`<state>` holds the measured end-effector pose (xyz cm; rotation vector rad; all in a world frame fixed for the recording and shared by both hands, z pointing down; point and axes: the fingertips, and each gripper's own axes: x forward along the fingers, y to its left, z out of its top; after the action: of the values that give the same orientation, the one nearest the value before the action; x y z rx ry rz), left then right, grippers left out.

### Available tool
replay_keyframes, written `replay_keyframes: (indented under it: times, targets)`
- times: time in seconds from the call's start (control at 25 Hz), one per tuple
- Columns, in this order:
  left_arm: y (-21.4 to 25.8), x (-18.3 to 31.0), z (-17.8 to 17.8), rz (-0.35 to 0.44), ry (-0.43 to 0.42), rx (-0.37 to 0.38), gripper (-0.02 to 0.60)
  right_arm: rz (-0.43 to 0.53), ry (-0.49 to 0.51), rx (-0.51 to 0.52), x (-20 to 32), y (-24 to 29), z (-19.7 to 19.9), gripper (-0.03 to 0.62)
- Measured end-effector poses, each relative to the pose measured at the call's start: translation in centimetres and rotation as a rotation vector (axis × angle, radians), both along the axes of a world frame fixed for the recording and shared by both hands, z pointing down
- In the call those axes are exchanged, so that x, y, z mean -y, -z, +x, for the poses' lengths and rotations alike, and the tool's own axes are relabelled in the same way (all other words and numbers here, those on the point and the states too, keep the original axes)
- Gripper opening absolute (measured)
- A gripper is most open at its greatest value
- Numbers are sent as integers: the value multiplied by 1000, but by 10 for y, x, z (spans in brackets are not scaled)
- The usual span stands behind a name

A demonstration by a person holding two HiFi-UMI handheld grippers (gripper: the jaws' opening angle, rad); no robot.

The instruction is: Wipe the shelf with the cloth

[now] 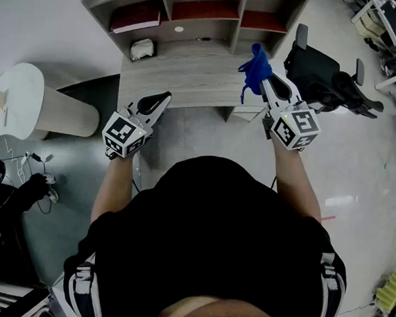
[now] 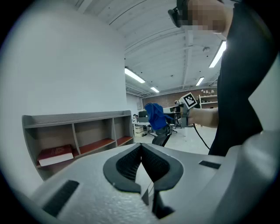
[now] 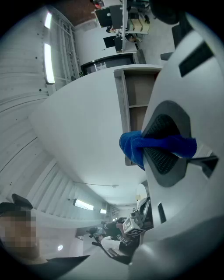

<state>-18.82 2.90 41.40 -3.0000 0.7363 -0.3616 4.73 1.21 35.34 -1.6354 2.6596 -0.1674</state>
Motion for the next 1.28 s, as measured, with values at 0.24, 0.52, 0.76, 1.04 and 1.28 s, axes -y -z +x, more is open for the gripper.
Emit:
replay_keyframes:
  times: [0.24, 0.52, 0.76, 1.04, 1.28]
  targets:
    - [1, 0, -1, 4, -12, 0, 17, 18, 0, -12, -1, 5, -5, 52]
    - [2, 3, -21, 2, -34, -6, 17, 15, -8, -4, -5, 5, -26, 52]
    - [1, 7, -43, -1, -63, -14, 17, 21, -11, -23, -13, 7, -55, 54]
    - [-1, 3, -64, 10, -127, -7, 17, 17, -36, -33, -16, 5, -83, 54]
    - [-8, 8, -92, -23, -113, -6, 17, 18, -68, -37, -21, 3, -100, 54]
